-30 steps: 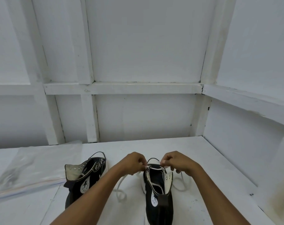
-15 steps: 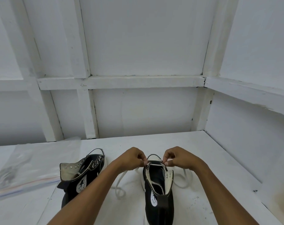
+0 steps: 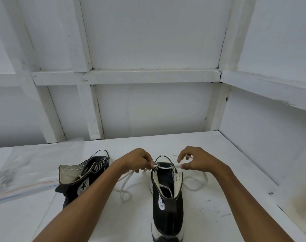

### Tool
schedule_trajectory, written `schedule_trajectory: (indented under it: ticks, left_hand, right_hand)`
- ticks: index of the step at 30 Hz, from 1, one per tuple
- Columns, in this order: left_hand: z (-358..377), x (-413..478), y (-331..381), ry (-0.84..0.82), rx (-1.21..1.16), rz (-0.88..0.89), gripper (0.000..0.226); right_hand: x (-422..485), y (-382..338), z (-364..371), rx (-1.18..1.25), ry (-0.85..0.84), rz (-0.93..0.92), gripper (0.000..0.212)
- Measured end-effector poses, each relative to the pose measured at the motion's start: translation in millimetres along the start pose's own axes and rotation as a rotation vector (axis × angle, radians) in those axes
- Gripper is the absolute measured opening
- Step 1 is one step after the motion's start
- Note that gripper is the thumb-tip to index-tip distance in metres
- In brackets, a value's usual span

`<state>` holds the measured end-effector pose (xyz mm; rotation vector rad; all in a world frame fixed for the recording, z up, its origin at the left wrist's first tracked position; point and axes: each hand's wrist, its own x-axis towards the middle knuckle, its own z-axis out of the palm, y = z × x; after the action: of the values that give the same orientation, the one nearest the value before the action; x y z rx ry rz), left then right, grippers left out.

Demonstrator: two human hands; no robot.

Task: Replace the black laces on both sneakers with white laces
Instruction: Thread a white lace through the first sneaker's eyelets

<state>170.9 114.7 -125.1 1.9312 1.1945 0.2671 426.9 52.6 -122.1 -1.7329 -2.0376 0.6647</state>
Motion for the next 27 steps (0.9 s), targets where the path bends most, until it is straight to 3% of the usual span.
schedule_trajectory:
  ticks: [4, 12, 18, 22, 25, 27]
  left_hand:
    - [-0.9, -1.7, 2.8, -0.013, 0.001, 0.014, 0.009]
    - [-1.8, -6.2, 3.0, -0.002, -0.024, 0.006, 0.011]
    - [-0.7, -6.1, 4.1, 0.026, -0.008, -0.001, 0.009]
    - [-3.3, -5.7, 6.3, 0.101, 0.002, 0.029, 0.012]
    - [-8.2, -6.0, 11.9, 0.187, -0.066, 0.103, 0.012]
    - [-9.9, -6.8, 18.0, 0.182, -0.08, 0.146, 0.015]
  right_hand:
    - [4.3, -5.9, 7.0, -0.033, -0.085, -0.01, 0.012]
    - [3.6, -7.3, 4.5, -0.097, 0.057, -0.064, 0.025]
    - [7.5, -6.2, 9.9, -0.207, 0.042, -0.053, 0.03]
    - [3.8, -6.8, 8.2, -0.074, -0.024, 0.03, 0.019]
    - [-3.1, -16.4, 2.5, 0.242, 0.015, 0.025, 0.011]
    - [-5.7, -25.0, 2.5, 0.323, -0.018, 0.08, 0.018]
